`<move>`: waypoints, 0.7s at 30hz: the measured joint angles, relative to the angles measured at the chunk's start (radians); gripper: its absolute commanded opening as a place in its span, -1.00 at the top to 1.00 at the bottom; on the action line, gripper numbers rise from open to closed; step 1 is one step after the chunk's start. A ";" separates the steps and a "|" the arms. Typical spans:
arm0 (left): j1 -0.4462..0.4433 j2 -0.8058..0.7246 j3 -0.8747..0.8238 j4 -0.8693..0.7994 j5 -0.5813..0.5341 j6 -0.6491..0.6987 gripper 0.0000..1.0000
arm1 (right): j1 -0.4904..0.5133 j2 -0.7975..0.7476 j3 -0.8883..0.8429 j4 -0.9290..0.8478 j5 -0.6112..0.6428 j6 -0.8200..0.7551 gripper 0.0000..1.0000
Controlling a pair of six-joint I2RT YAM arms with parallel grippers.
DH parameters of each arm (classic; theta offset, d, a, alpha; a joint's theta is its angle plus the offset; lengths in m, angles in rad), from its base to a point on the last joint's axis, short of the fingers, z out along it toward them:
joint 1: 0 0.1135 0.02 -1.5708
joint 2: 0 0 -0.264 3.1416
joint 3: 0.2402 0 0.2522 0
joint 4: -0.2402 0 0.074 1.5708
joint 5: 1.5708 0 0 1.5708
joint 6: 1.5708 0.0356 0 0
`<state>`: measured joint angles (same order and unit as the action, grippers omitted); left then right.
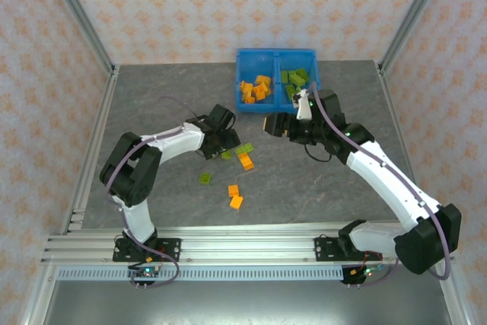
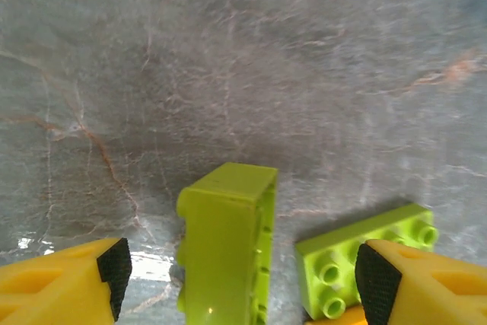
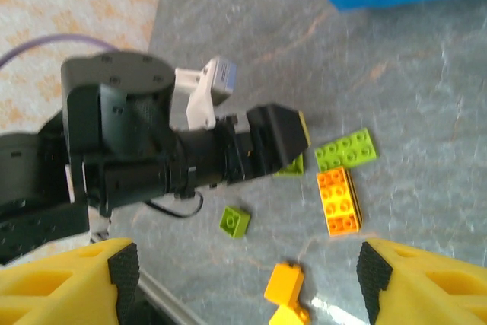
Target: Sort the legos into containers by color
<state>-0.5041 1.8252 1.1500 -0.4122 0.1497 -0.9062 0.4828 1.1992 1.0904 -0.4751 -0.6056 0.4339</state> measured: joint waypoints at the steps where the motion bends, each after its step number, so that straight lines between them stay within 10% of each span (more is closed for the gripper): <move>1: 0.000 0.011 0.001 0.000 0.000 -0.010 -0.47 | 0.002 -0.001 -0.002 -0.010 -0.006 0.003 -0.55; 11: 0.000 0.061 0.027 0.012 0.000 -0.061 0.36 | 0.010 -0.006 -0.005 -0.044 -0.047 -0.008 -0.51; 21: -0.005 0.051 0.143 -0.045 0.025 -0.034 0.55 | 0.012 -0.007 -0.006 -0.044 -0.034 -0.007 -0.49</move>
<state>-0.5091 1.8759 1.2934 -0.4572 0.1749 -0.9401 0.4950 1.1919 1.0840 -0.5194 -0.6392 0.4267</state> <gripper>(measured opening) 0.264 0.746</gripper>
